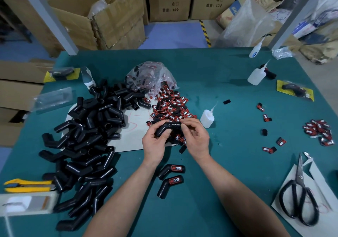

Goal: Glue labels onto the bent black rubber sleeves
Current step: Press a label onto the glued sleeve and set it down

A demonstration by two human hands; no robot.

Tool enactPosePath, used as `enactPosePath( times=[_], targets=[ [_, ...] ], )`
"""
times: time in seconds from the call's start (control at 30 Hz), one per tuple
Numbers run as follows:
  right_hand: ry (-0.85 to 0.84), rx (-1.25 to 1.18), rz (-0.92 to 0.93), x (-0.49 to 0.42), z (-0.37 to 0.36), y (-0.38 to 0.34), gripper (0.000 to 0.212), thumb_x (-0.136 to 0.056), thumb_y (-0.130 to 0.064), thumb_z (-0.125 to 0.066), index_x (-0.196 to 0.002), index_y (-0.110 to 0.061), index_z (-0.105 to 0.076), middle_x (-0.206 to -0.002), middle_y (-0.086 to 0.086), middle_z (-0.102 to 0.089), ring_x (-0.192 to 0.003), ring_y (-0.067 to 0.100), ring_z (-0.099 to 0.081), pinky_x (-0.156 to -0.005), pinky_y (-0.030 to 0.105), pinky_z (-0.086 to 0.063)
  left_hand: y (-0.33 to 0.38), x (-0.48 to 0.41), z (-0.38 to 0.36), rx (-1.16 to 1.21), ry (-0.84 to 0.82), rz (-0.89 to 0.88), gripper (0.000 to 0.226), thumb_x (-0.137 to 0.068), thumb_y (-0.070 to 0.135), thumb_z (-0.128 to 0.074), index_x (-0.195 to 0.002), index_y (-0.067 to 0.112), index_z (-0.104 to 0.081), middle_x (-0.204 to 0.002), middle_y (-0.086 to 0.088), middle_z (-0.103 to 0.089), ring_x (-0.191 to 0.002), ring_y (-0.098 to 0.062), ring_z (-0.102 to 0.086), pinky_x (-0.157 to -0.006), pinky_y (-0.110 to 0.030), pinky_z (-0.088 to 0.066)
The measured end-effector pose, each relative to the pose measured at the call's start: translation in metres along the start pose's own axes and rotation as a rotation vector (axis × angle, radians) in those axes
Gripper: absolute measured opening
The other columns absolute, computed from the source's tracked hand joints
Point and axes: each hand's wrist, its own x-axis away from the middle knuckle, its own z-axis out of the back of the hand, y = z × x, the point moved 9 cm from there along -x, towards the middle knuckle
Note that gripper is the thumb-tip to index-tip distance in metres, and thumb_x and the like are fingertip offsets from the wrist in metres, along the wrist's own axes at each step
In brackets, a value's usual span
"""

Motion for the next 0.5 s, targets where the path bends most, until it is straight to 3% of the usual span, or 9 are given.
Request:
enactPosePath(
  times=[0.3, 0.4, 0.5],
  targets=[
    [-0.006, -0.021, 0.032, 0.003, 0.001, -0.006, 0.012, -0.098, -0.027, -0.067, -0.107, -0.021, -0.072, -0.106, -0.01, -0.071, -0.099, 0.019, -0.07, -0.088, 0.027, -0.055, 0.003, 0.0, 0.001, -0.059, -0.019, -0.021, 0.027, -0.091, 0.005, -0.075, -0.113, 0.02, -0.074, -0.111, 0.0, -0.078, -0.103, -0.013, -0.072, -0.091, -0.024, -0.056],
    [-0.002, 0.012, 0.119, 0.005, 0.003, -0.017, 0.011, -0.098, -0.021, -0.068, -0.108, -0.016, -0.072, -0.108, -0.008, -0.071, -0.098, 0.022, -0.071, -0.088, 0.032, -0.057, 0.003, 0.002, 0.0, -0.048, -0.028, -0.007, 0.027, -0.091, 0.01, -0.075, -0.112, 0.027, -0.076, -0.111, 0.0, -0.078, -0.104, -0.015, -0.072, -0.09, -0.034, -0.058],
    [-0.008, 0.043, 0.249, 0.008, 0.003, -0.033, 0.011, -0.097, -0.012, -0.068, -0.108, -0.01, -0.07, -0.112, -0.01, -0.07, -0.098, 0.023, -0.071, -0.088, 0.035, -0.058, 0.01, 0.004, -0.005, -0.029, -0.066, -0.024, 0.03, -0.092, 0.014, -0.071, -0.111, 0.038, -0.077, -0.112, 0.003, -0.077, -0.103, -0.011, -0.071, -0.084, -0.022, -0.058]
  ],
)
